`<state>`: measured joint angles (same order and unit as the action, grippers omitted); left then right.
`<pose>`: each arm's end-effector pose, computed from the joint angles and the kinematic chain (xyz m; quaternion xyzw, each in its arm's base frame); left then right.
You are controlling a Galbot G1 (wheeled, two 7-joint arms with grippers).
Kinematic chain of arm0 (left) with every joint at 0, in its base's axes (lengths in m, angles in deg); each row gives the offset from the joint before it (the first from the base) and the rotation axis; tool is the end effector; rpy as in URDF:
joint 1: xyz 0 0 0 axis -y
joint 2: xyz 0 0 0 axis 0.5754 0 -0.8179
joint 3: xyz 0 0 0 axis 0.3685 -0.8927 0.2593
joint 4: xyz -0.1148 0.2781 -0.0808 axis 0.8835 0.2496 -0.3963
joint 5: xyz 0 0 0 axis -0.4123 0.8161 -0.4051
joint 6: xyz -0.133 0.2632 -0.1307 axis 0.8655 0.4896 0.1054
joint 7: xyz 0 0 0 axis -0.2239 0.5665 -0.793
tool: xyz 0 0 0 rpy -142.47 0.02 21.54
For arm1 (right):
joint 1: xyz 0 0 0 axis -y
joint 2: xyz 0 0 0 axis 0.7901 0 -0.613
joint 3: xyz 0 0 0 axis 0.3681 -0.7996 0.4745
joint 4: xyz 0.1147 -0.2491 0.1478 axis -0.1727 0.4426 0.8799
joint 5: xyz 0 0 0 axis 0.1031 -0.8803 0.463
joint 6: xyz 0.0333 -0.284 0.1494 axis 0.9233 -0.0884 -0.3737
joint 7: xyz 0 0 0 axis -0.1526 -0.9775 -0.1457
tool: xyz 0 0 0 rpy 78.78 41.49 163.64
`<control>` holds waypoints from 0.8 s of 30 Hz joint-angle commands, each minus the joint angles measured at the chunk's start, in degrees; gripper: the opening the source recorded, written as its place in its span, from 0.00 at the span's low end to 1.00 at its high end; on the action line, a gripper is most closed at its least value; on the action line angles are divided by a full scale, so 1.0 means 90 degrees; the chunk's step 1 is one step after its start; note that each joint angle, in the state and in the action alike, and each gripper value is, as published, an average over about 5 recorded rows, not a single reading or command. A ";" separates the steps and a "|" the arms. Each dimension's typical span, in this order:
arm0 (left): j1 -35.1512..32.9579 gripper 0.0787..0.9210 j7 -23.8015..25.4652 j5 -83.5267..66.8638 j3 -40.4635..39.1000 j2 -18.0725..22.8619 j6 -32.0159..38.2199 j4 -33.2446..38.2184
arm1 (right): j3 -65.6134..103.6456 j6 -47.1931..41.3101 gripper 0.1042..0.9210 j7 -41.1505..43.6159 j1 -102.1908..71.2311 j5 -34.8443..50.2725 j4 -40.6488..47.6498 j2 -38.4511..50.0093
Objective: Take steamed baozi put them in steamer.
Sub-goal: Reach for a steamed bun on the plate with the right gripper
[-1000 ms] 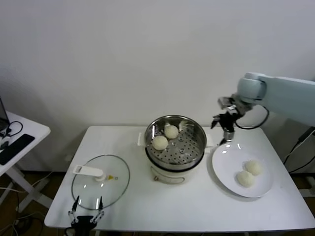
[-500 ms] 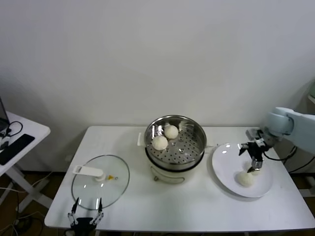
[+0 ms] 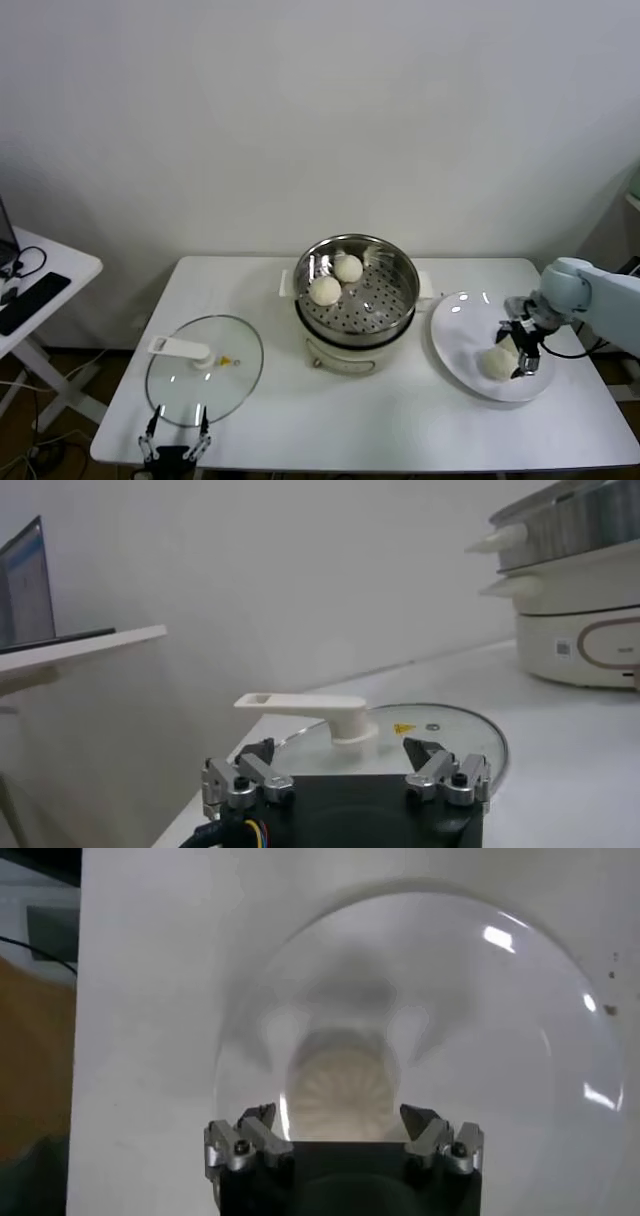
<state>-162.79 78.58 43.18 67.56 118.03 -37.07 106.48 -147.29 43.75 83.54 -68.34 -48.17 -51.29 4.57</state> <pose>0.0806 0.0563 -0.4099 0.0551 -0.9876 -0.1301 0.0682 0.4366 -0.2149 -0.2053 0.5020 -0.5190 0.4985 0.4797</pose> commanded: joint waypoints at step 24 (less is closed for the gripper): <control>0.0022 0.88 -0.0049 0.0019 0.0025 0.0000 0.0026 -0.0028 | -0.0100 0.0311 0.69 0.0199 0.0457 -0.0052 0.0132 -0.0237</control>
<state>-162.68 78.22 43.32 67.74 118.09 -36.83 106.33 -143.96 45.22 84.38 -70.45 -49.29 -49.24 2.56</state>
